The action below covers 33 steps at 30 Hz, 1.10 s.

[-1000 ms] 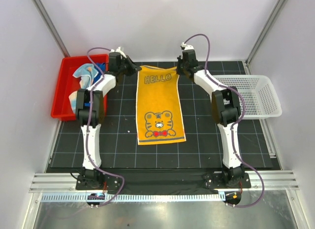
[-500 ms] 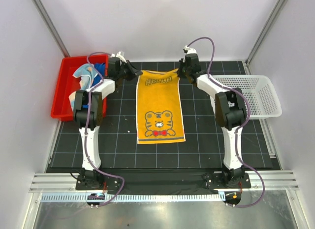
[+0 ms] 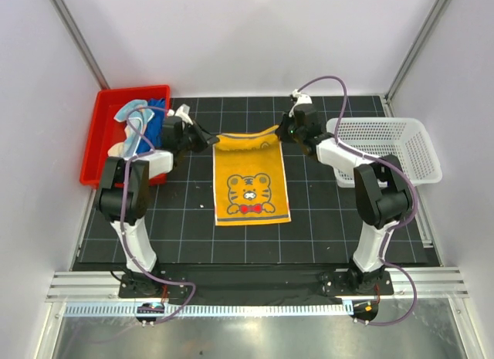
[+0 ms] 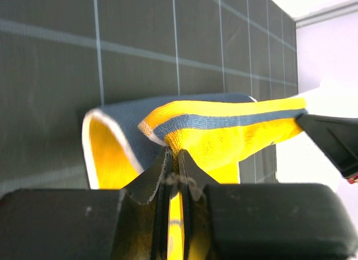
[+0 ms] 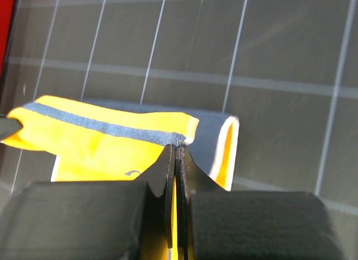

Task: Fold and stack the towels
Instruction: Fold the towel

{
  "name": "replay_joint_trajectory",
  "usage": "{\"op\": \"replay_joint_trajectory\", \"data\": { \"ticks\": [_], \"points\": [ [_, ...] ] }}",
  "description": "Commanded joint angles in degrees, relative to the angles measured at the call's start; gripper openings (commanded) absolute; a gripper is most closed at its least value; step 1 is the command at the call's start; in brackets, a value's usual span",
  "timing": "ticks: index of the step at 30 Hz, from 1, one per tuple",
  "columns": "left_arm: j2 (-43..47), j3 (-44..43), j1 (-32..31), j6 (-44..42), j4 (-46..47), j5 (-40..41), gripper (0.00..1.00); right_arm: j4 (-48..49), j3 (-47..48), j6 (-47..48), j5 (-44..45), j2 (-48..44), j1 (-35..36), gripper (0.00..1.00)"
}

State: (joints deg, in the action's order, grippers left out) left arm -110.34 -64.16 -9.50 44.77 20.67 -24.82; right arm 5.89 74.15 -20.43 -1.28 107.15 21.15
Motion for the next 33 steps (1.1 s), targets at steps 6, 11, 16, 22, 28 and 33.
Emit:
{"op": "replay_joint_trajectory", "data": {
  "ticks": [6,11,16,22,28,33],
  "points": [
    [11.37,13.26,-2.89,-0.83,6.23,3.02,0.14,1.67,-12.18,-2.6,-1.71,-8.09,2.15,0.01],
    [14.71,21.52,-5.09,-1.53,7.54,5.39,0.17,2.46,-19.55,-3.04,-1.18,-12.84,2.85,0.01],
    [17.44,26.45,-6.15,-1.27,9.48,6.27,0.13,3.08,-24.57,-3.22,-1.01,-17.59,3.29,0.01],
    [22.97,29.09,-6.94,-1.36,7.9,7.59,0.13,1.93,-27.12,-3.57,-1.1,-22.95,4.34,0.01],
    [26.75,30.67,-7.82,-1.97,4.83,8.47,0.11,0.35,-28.79,-3.57,-0.39,-25.76,5.48,0.01],
    [30.1,32.17,-8.52,-2.06,2.98,9.17,0.1,-0.97,-30.11,-3.57,0.49,-27.78,6.89,0.01]
  ]
}}
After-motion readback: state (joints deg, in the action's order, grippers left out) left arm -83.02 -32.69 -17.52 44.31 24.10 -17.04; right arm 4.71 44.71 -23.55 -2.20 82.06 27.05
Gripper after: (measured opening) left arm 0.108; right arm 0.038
